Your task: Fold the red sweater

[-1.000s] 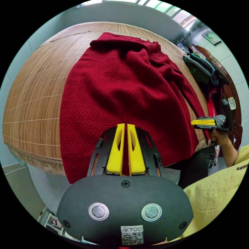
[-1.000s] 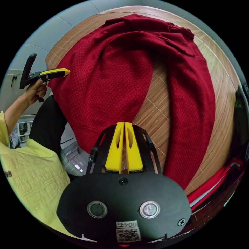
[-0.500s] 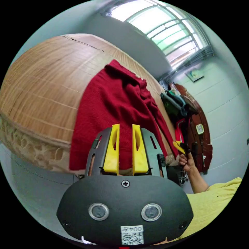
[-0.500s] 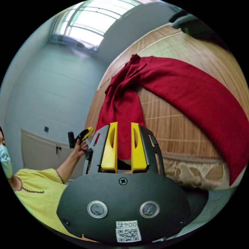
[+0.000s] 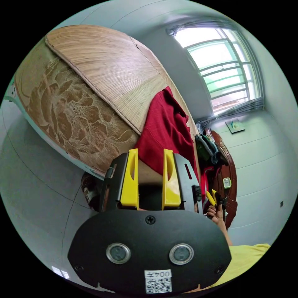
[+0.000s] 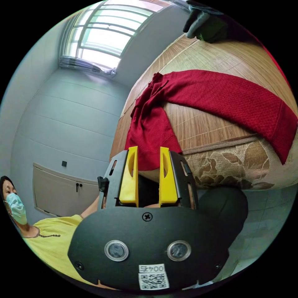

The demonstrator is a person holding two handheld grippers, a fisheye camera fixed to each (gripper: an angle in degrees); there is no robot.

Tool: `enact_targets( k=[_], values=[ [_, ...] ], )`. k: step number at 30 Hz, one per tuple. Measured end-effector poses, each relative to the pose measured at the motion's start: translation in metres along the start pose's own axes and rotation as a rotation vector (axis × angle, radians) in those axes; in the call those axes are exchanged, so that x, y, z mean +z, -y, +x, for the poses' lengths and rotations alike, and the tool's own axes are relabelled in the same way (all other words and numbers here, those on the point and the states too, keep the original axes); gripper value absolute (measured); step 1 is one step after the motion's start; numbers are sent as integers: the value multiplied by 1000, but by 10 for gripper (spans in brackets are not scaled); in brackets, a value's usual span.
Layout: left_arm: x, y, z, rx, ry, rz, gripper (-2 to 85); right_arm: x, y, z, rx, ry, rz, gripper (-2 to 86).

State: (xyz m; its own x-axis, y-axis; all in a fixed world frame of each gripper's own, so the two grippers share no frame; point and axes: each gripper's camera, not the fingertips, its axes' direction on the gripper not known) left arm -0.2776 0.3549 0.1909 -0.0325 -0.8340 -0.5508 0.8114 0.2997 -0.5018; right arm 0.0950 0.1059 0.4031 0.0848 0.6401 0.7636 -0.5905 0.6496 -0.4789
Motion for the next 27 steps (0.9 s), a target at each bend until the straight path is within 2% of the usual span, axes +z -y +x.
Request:
enact_targets(
  k=[13, 23, 27],
  values=[
    [15, -3, -4, -24, -47, -11, 88, 24, 18, 79, 45, -82, -60, 111],
    [12, -4, -16, -24, -124, -44, 62, 38, -11, 89, -23, 51, -86, 114],
    [4, -7, -15, -21, -155, -37, 29, 49, -26, 103, 30, 134, -112, 58]
  ],
)
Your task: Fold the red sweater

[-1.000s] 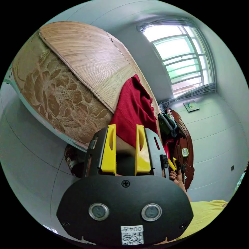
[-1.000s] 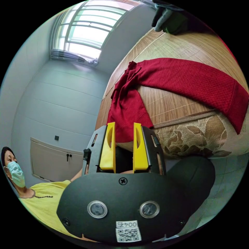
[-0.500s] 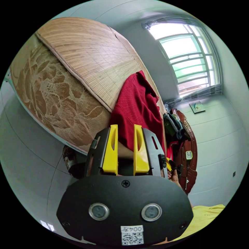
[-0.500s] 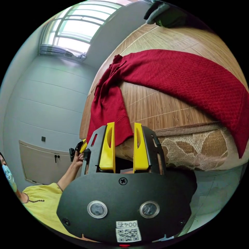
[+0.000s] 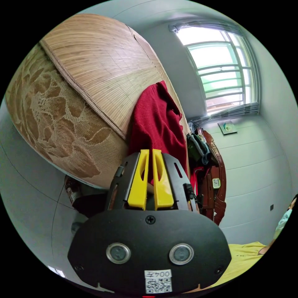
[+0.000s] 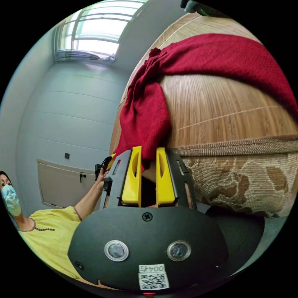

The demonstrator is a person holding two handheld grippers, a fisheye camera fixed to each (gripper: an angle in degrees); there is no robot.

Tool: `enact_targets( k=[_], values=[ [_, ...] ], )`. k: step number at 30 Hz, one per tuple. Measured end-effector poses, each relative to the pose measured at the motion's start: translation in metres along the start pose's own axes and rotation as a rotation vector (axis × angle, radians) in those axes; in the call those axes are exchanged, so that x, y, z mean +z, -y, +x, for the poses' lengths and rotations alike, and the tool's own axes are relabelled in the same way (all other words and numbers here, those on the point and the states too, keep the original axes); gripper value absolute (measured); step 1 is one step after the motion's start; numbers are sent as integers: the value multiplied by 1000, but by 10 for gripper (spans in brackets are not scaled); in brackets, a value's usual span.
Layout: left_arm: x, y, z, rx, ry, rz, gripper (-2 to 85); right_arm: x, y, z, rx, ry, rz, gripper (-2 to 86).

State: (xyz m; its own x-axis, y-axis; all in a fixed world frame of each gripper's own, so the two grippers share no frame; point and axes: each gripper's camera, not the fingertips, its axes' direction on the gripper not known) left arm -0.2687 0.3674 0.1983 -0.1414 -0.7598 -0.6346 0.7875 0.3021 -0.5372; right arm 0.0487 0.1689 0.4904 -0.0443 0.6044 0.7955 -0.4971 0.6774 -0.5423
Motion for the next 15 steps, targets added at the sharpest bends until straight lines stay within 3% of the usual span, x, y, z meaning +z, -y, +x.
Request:
enact_targets(
  k=[4, 7, 10, 15],
  values=[
    [-27, -2, 8, 34, -180, 85, 20, -24, -13, 4, 55, 163, 153, 42],
    [-63, -1, 27, 75, -370, 192, 17, -58, -17, -27, -24, 243, 283, 36],
    [-105, 1, 61, 118, -599, 310, 15, -107, -13, -100, -224, 300, 394, 31],
    [-218, -31, 190, 421, -848, 429, 13, -225, -63, -297, -704, 306, 536, 24]
  ],
)
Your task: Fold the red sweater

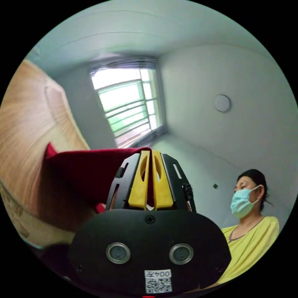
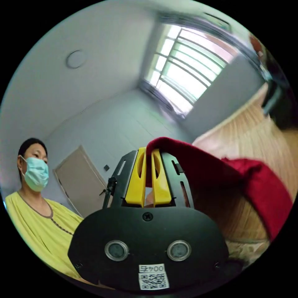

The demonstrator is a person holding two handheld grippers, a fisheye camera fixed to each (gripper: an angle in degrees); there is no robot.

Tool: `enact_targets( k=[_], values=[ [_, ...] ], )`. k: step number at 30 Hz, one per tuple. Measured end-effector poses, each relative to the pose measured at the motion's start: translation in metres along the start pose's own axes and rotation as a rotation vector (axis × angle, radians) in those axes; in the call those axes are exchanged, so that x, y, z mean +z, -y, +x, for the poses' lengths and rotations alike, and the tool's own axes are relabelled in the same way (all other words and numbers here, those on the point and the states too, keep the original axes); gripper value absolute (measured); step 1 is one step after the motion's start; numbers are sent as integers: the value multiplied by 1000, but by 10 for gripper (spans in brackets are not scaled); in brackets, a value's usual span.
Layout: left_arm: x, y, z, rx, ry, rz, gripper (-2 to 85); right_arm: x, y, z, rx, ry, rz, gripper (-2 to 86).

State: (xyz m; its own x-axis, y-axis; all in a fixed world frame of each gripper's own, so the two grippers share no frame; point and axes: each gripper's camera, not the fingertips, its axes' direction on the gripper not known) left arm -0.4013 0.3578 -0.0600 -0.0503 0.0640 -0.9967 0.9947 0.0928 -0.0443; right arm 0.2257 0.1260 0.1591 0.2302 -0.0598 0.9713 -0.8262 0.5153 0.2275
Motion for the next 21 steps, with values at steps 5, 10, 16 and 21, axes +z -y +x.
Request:
enact_targets(
  k=[5, 10, 16, 21],
  values=[
    [2, 33, 178, 272, -175, 48, 14, -40, 64, -179, -326, 73, 76, 21],
    [23, 57, 283, 456, -70, 44, 16, -43, 110, -279, -427, -11, 68, 13],
    [103, 86, 189, 244, 58, -84, 17, 23, 142, -197, -257, -165, -53, 7],
    [225, 138, 54, 55, 269, -161, 15, 108, 210, -60, -66, -370, -193, 6]
  ],
)
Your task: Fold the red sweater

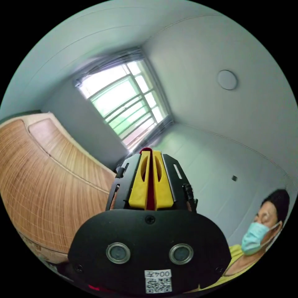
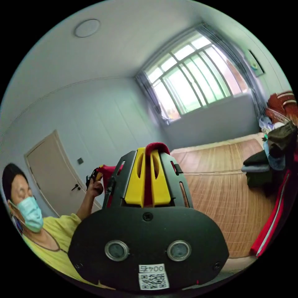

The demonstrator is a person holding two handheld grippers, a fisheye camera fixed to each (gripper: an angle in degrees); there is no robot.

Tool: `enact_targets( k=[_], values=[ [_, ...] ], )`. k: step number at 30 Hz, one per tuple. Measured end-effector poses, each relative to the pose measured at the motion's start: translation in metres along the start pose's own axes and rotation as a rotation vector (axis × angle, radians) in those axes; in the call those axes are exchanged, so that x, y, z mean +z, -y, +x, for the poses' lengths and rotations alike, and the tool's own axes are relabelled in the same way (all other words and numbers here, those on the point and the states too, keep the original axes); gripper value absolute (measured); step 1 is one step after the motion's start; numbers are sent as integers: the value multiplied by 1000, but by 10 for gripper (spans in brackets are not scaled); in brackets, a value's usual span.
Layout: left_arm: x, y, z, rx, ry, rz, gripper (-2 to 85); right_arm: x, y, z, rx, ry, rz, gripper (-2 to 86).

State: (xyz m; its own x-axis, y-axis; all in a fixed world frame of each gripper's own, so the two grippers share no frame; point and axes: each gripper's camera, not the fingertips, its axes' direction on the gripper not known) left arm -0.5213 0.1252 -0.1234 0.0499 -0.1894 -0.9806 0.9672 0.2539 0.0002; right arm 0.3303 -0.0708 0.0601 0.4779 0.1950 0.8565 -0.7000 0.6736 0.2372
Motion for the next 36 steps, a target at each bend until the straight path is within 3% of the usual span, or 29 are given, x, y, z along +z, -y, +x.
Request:
enact_targets(
  k=[2, 6, 9, 13, 19, 24, 26, 30, 36],
  values=[
    [43, 34, 15, 67, 69, -8, 15, 19, 49, -3, -58, -101, -28, 6],
    [95, 106, 88, 274, -19, 34, 15, -5, 147, -38, -204, -168, 160, 7],
    [108, 125, 115, 374, -24, 15, 15, -13, 167, -53, -282, -190, 216, 10],
    [114, 98, 82, 388, 26, -47, 15, 4, 138, -32, -294, -158, 168, 16],
    [118, -24, -96, 168, 169, -303, 14, 93, -32, 100, -11, -82, -129, 21],
    [82, -187, -292, -252, 340, -433, 12, 176, -260, 234, 403, -64, -332, 23],
    [70, -230, -328, -339, 410, -466, 12, 191, -322, 257, 497, -107, -391, 24],
    [55, -272, -341, -355, 488, -516, 13, 192, -392, 263, 536, -192, -466, 26],
    [44, -268, -318, -295, 493, -633, 13, 157, -395, 246, 522, -173, -462, 27]
  ],
)
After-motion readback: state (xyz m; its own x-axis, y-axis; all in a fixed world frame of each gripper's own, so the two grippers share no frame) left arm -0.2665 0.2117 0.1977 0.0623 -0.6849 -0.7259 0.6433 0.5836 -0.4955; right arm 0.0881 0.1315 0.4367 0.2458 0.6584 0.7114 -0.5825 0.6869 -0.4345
